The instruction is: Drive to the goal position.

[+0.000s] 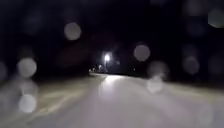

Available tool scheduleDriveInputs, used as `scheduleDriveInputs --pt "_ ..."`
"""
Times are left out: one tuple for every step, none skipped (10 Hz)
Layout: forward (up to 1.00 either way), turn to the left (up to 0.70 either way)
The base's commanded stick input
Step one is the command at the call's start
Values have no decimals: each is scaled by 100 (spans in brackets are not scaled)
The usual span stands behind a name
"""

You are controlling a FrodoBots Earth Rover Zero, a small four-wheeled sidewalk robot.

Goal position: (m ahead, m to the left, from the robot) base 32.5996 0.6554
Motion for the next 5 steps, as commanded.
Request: scheduleDriveInputs --pt "100 0" --pt "100 0" --pt "100 0" --pt "100 0" --pt "100 0"
